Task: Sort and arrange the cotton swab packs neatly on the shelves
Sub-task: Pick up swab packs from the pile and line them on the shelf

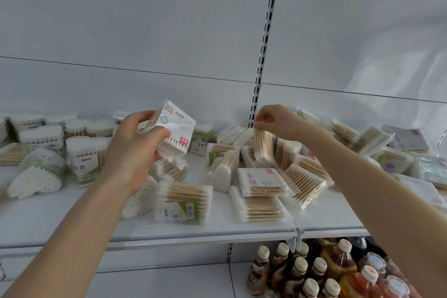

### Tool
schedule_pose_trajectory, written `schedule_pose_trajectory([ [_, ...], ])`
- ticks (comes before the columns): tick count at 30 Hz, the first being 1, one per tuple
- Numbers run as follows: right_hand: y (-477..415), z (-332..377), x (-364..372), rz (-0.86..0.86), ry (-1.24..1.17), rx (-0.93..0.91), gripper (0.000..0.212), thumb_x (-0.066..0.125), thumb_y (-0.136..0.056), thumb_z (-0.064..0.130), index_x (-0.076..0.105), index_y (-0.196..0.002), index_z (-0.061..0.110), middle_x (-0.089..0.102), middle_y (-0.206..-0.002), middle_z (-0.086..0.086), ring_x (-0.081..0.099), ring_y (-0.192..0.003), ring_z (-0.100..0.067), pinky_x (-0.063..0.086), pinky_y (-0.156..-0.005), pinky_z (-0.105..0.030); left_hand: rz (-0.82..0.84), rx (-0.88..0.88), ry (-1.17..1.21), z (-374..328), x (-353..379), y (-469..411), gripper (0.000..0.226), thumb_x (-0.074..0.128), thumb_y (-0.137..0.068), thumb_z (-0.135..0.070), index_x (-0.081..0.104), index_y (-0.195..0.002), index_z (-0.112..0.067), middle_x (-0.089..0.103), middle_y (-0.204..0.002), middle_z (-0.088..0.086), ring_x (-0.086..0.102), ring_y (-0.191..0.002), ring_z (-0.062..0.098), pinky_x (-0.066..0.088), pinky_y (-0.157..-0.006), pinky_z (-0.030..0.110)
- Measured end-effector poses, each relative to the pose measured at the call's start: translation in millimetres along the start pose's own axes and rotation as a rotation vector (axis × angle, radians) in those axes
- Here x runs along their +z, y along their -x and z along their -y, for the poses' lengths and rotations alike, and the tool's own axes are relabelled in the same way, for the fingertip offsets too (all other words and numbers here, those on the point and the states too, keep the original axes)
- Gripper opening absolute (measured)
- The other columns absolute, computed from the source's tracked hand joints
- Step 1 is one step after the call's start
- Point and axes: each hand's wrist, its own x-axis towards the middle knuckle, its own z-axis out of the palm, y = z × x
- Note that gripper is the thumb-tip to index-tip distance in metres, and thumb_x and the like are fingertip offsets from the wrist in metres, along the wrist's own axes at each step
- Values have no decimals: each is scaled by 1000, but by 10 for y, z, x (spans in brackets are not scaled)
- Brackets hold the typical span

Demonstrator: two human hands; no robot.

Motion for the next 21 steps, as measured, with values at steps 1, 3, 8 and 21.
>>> schedule_pose_trajectory([
  [1, 5, 38, -25, -64, -49, -25, 1, 58, -88, 16, 58, -89, 14, 57, -83, 2, 52, -79, -14, 38, -68, -21, -1, 1, 8, 3, 35, -1, 37, 53, -87, 6, 53, -117, -16, 63, -90, -2, 64, -77, 17, 52, -68, 33],
  [3, 24, 182, -107, -177, -127, -92, 2, 55, -91, 18, 55, -91, 15, 54, -76, 5, 49, -71, -12, 38, -62, -20, 3, 7, 27, -2, 107, -11, 36, 53, -88, 4, 52, -115, -20, 61, -88, -4, 63, -76, 15, 52, -70, 34],
  [8, 55, 723, -165, -219, -303, -235, 7, 51, -94, 20, 51, -89, 15, 50, -66, 9, 45, -55, 0, 36, -54, -14, 66, -59, 73, -27, 317, -37, 28, 58, -90, -22, 51, -117, -15, 63, -86, 2, 65, -65, 13, 54, -66, 37],
  [21, -12, 834, -21, -248, -395, -192, 15, 53, -93, 27, 52, -85, 14, 55, -73, 7, 52, -64, -5, 40, -58, -14, 254, -123, 75, -83, 448, 80, 7, 65, -81, -9, 63, -84, -3, 70, -65, 4, 67, -58, 13, 55, -50, 24],
])
